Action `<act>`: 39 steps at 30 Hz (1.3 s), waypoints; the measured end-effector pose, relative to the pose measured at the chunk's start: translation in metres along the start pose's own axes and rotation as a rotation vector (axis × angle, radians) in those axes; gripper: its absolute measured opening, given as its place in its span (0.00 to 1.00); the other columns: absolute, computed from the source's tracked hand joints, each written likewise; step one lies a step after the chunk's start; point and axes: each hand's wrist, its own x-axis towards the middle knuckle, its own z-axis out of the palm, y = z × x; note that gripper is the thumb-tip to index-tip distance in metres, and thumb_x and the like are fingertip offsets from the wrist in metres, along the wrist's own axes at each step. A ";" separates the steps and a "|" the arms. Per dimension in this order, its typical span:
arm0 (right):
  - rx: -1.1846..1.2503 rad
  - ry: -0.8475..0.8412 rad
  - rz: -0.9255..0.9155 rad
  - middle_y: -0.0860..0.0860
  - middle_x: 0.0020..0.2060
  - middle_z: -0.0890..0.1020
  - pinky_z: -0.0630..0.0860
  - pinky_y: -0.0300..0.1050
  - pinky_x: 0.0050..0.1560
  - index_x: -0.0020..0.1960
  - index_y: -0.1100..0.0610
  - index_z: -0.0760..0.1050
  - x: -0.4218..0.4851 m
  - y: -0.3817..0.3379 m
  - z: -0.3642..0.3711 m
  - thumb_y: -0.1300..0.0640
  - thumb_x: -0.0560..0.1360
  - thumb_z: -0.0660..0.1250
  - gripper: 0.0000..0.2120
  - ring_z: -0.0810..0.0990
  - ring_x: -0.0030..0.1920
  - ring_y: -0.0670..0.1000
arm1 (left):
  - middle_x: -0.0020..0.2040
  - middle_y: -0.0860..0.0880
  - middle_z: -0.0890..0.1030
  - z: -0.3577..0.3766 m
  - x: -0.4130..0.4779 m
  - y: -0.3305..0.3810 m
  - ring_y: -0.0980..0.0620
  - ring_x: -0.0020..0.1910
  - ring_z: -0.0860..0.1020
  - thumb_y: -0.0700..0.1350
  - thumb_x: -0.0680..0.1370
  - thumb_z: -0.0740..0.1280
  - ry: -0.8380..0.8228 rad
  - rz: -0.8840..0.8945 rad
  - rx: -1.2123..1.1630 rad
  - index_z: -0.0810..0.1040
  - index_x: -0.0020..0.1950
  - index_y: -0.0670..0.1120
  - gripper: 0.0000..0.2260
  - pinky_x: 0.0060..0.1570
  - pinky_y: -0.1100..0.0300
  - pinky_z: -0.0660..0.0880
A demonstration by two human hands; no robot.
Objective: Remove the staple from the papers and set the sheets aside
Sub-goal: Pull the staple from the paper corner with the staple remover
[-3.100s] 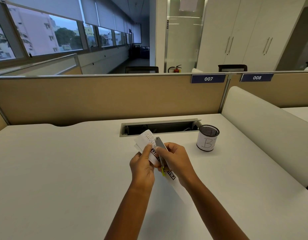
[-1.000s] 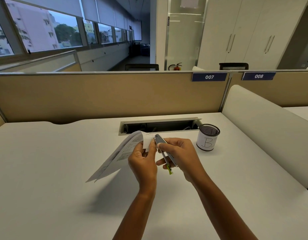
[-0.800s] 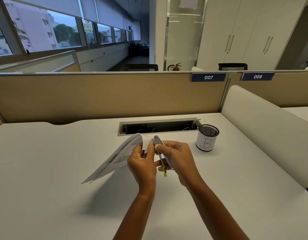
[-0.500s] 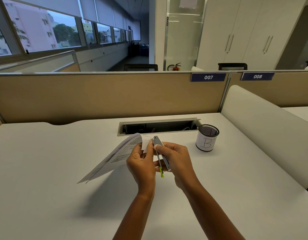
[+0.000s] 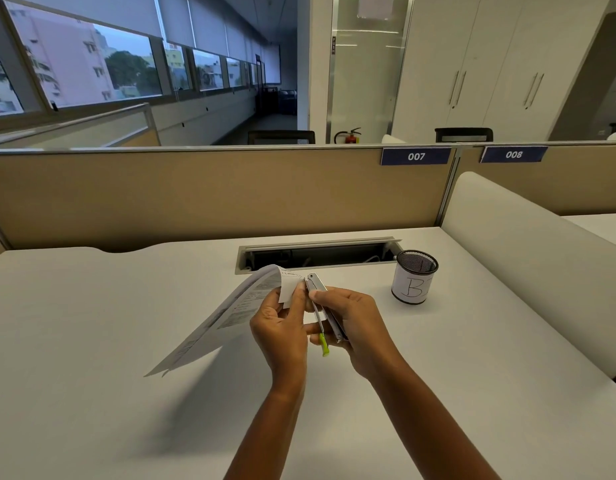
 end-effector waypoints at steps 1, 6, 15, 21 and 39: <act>-0.048 0.012 -0.038 0.49 0.35 0.81 0.77 0.32 0.25 0.41 0.54 0.77 0.000 0.001 0.000 0.57 0.76 0.62 0.08 0.81 0.23 0.43 | 0.52 0.46 0.79 0.000 0.000 0.000 0.48 0.48 0.78 0.41 0.72 0.67 -0.011 0.005 0.001 0.73 0.50 0.50 0.09 0.51 0.43 0.76; -0.283 0.058 -0.160 0.51 0.43 0.81 0.77 0.30 0.28 0.55 0.60 0.77 0.002 0.004 -0.002 0.57 0.76 0.63 0.11 0.81 0.30 0.45 | 0.54 0.42 0.80 -0.002 -0.001 -0.005 0.44 0.50 0.79 0.40 0.72 0.67 -0.035 0.024 0.024 0.75 0.51 0.48 0.09 0.50 0.46 0.77; -0.071 0.029 -0.064 0.51 0.37 0.81 0.79 0.33 0.27 0.45 0.57 0.77 -0.002 0.001 0.003 0.57 0.76 0.62 0.06 0.81 0.24 0.43 | 0.50 0.51 0.77 -0.002 0.000 -0.007 0.49 0.47 0.78 0.40 0.72 0.67 -0.009 0.053 -0.016 0.72 0.48 0.54 0.10 0.48 0.47 0.77; 0.042 0.024 -0.034 0.51 0.35 0.82 0.79 0.34 0.27 0.43 0.57 0.77 -0.003 0.002 0.006 0.57 0.76 0.62 0.07 0.81 0.24 0.45 | 0.49 0.50 0.78 -0.004 0.002 -0.007 0.47 0.48 0.79 0.40 0.72 0.67 0.002 0.054 -0.051 0.73 0.48 0.52 0.10 0.46 0.48 0.77; 0.284 0.017 0.037 0.42 0.22 0.83 0.76 0.32 0.23 0.39 0.53 0.77 -0.005 0.008 0.007 0.57 0.77 0.61 0.10 0.83 0.26 0.43 | 0.49 0.44 0.80 -0.002 0.006 -0.011 0.46 0.43 0.80 0.41 0.72 0.67 0.049 0.030 -0.122 0.77 0.53 0.40 0.11 0.31 0.70 0.77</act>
